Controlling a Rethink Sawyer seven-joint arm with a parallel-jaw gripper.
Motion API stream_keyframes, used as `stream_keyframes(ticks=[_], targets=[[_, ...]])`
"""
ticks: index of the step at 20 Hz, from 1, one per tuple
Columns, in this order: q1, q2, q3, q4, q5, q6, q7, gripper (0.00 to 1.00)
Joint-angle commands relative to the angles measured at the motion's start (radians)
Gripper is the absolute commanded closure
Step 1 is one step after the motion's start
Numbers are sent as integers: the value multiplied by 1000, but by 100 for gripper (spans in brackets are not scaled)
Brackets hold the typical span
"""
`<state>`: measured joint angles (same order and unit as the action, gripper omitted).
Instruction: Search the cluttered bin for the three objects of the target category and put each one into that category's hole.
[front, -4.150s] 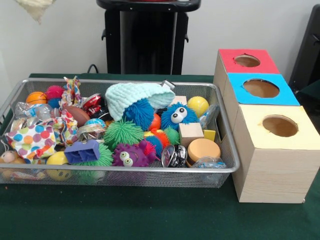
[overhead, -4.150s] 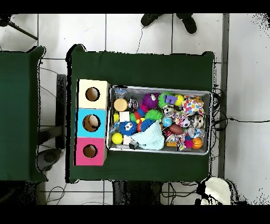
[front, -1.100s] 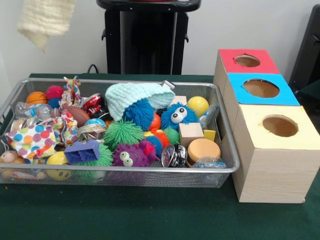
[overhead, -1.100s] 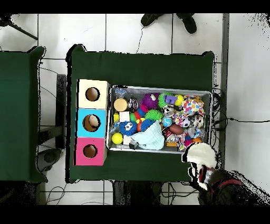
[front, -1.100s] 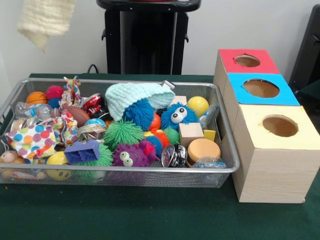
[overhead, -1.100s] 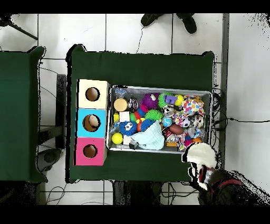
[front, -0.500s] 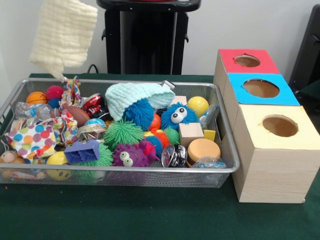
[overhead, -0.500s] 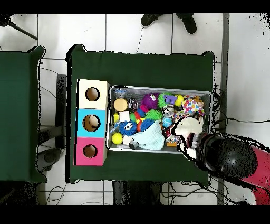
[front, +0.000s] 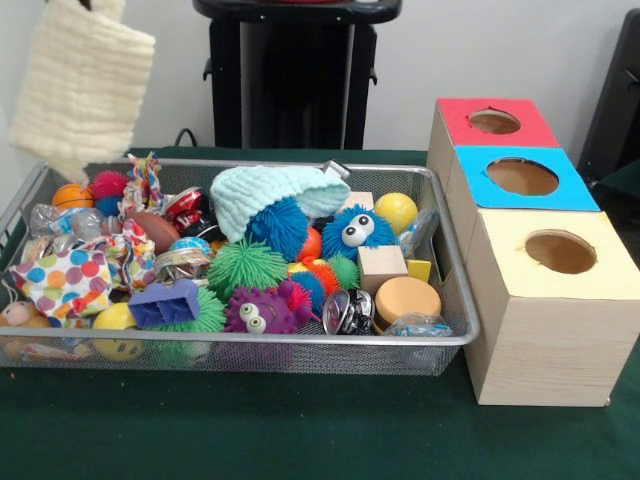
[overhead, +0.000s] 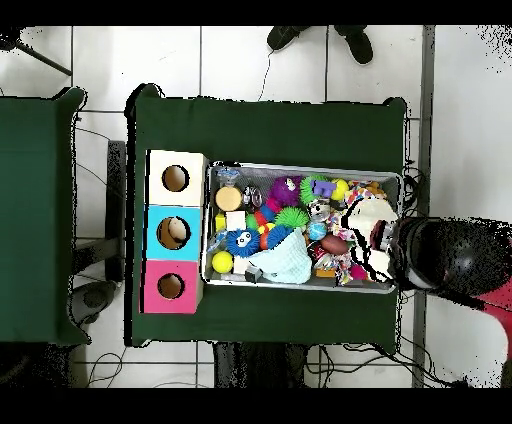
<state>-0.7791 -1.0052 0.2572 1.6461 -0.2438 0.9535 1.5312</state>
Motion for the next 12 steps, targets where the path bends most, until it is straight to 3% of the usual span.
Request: stream_keyframes(ticks=[1, 12], targets=[[13, 69, -78, -108, -13, 46, 204, 100], [137, 64, -158, -136, -2, 82, 275, 100]])
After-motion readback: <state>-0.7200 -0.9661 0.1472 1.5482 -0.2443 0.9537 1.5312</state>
